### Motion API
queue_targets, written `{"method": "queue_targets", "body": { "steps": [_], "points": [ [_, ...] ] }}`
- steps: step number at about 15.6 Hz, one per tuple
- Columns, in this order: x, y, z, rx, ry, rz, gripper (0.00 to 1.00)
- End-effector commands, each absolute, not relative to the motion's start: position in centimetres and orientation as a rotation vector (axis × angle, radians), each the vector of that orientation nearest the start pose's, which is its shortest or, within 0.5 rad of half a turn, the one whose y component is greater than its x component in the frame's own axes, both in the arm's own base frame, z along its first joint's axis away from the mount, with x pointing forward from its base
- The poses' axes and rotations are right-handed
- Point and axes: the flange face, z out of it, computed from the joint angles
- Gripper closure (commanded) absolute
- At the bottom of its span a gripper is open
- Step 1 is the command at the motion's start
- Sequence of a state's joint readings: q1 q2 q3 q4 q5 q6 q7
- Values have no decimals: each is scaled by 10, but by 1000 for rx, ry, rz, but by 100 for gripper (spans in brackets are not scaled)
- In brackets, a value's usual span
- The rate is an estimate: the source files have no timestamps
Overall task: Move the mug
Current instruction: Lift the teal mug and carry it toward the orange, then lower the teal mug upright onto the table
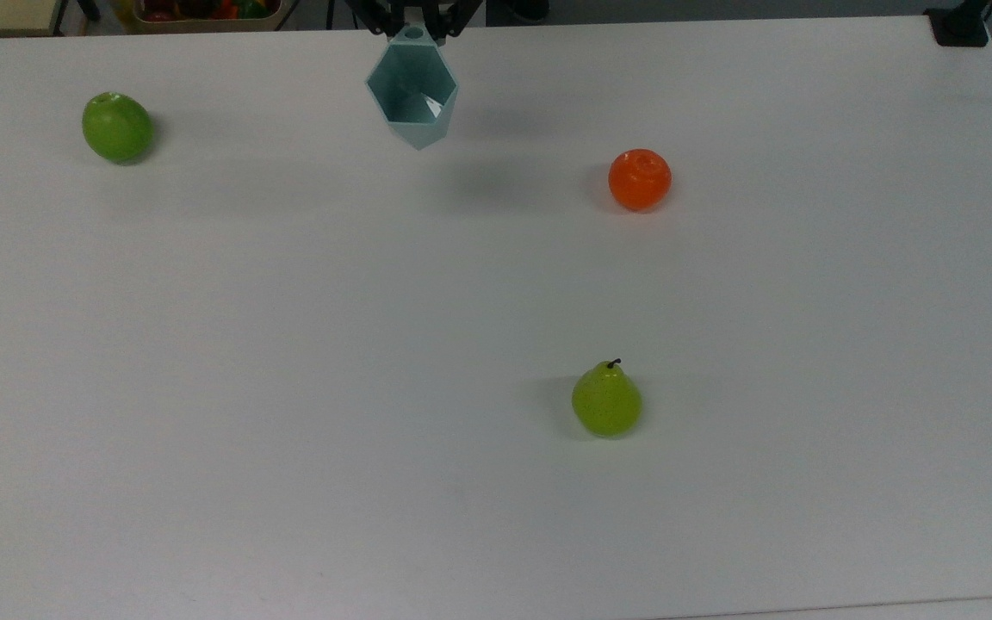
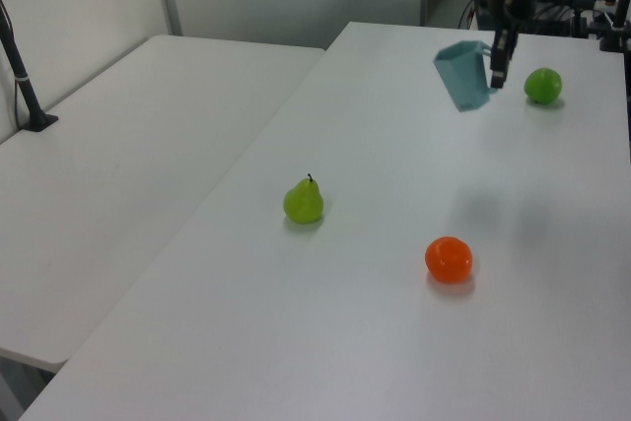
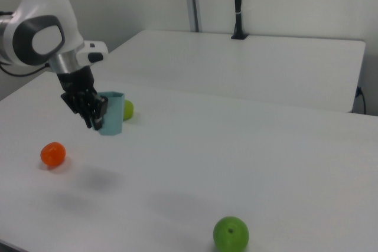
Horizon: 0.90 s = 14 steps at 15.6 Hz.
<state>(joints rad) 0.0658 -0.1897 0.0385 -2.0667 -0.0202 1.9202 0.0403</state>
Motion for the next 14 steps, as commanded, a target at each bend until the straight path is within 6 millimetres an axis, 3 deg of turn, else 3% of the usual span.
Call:
{"method": "queue_targets", "body": {
  "steps": [1,4,7,12,14],
  "points": [
    [482,49,478,-3128,-202,-79,100],
    [479,44,448,-3125,-246,-106,100],
    [480,15,427,-3123,-217,-159,100],
    [481,-4,377,-3123,-212,-201,100],
    [485,-24,371,-3128,-216,-223,100]
  ]
}}
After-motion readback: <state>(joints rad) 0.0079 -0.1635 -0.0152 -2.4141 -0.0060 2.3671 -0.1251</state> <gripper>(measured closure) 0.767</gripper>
